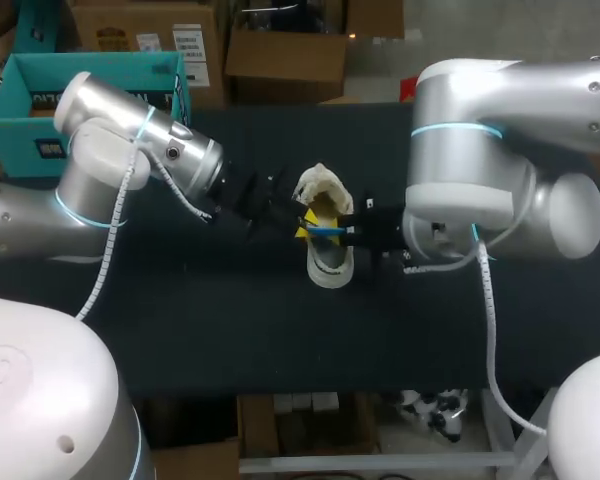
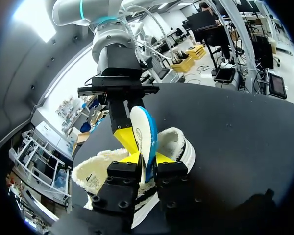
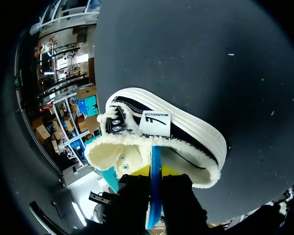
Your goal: Open the shoe tongue, take the insole out of the shoe, put the insole back into the shoe, and pack the shoe into the shoebox
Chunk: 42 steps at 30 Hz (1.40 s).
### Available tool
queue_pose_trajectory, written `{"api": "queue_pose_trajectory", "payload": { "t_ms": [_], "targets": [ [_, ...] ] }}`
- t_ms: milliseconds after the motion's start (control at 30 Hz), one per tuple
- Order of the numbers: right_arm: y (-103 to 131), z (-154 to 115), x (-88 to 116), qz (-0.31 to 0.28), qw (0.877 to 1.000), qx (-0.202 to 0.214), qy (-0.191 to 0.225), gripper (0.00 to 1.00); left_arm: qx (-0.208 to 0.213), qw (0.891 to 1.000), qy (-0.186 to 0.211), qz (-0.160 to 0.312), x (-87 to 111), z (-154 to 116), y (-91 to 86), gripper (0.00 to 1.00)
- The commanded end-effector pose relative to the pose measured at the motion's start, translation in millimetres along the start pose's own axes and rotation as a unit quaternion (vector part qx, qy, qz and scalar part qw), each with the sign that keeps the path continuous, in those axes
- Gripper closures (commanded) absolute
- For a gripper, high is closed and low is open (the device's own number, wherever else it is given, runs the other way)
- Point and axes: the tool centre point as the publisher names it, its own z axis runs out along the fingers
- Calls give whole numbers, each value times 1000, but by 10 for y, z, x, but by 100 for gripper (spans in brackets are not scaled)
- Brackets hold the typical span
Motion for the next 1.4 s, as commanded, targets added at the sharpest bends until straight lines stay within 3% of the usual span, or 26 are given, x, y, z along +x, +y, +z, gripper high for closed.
{"api": "queue_pose_trajectory", "payload": {
  "t_ms": [33,400,533,567,633,833,1033,1067,1100,1133,1167,1267,1300,1333,1400],
  "targets": [
    [88,52,-21,0,1000,7,5,100,2,1000,0,-4,-19,40,73,100],
    [274,186,25,3,1000,18,7,100,-11,1000,8,-25,-18,82,239,99],
    [308,194,41,3,1000,21,8,100,-11,1000,9,-28,-15,83,244,64],
    [311,193,42,4,1000,23,9,100,-11,1000,9,-28,-13,81,244,61],
    [317,190,45,4,1000,23,8,100,-10,1000,8,-29,-12,72,240,66],
    [312,156,25,7,1000,25,7,100,-7,1000,6,-26,-12,88,195,100],
    [282,124,-8,11,999,35,9,100,-8,1000,8,-24,-19,125,178,100],
    [268,110,-11,11,999,35,10,87,-8,1000,9,-24,-20,126,179,100],
    [246,87,-16,10,999,35,10,61,-9,1000,9,-25,-20,127,179,100],
    [210,51,-17,8,999,33,11,15,-9,1000,8,-25,-20,127,179,100],
    [173,18,-22,6,999,32,11,8,-9,1000,8,-25,-20,127,178,100],
    [87,-63,-36,2,1000,24,9,15,-8,1000,6,-25,-13,125,166,100],
    [62,-91,-39,3,1000,21,8,24,-9,1000,6,-26,-12,123,165,100],
    [27,-112,-36,1,1000,20,7,50,-9,1000,5,-26,-10,119,161,100],
    [-15,-135,-33,-2,1000,18,7,62,-8,1000,3,-27,-9,114,151,100]
  ]
}}
